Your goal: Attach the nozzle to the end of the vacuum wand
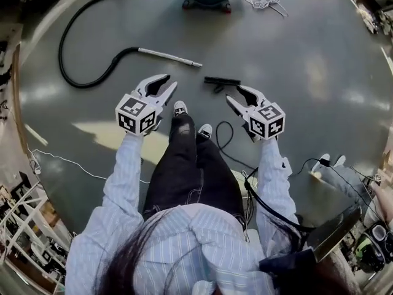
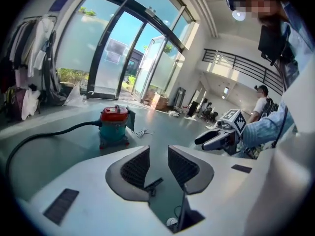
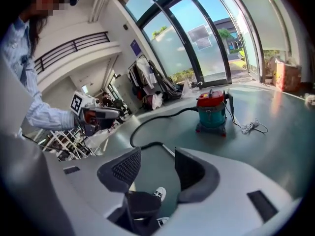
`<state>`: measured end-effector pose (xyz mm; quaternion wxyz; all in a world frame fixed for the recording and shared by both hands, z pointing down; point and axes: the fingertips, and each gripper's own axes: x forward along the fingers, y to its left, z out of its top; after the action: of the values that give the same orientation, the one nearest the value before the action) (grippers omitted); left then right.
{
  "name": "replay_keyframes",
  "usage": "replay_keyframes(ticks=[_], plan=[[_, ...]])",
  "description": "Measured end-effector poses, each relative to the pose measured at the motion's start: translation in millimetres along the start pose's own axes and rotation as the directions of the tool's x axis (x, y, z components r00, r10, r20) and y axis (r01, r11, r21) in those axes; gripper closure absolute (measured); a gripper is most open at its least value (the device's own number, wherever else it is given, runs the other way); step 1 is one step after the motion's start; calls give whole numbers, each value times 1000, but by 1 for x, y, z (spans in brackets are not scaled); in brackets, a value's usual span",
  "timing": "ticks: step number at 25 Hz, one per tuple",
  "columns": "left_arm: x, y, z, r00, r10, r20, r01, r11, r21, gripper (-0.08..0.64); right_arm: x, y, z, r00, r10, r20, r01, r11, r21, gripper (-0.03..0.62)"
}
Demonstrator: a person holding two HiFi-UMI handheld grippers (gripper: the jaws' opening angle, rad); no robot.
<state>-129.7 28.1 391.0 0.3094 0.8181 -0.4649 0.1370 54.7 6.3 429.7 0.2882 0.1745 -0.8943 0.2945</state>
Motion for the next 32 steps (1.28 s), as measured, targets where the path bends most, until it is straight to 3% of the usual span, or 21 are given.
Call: replay_keyframes(ticks=[5,11,15,18,22,25,28,32], plan=[[70,42,-78,988,-36,-153,59,987,148,426,49,-65,-90,994,-77,-80,73,996,-53,382],[163,156,-199,955,-1,-297,73,970,231,422,146,-160,-202,974,-160,-159,142,982,-122,362],[224,238,-273,938,27,-346,70,962,264,422,212,-215,-268,968,-158,-196,124,977,-171,334],[268,279,-324,921,46,-387,96,936,338,416,256,-249,-307,966,-141,-217,93,972,-217,311],[329,304,-389,886,43,-462,210,851,481,401,305,-292,-350,960,-124,-253,40,949,-313,300],[372,321,-437,846,52,-530,300,777,554,389,331,-319,-382,941,-115,-318,-28,911,-411,290],[405,337,-476,800,83,-594,384,690,614,382,346,-337,-415,907,-114,-405,-119,854,-507,288],[430,354,-508,745,144,-652,482,560,674,379,352,-353,-447,865,-161,-475,-203,754,-625,288]])
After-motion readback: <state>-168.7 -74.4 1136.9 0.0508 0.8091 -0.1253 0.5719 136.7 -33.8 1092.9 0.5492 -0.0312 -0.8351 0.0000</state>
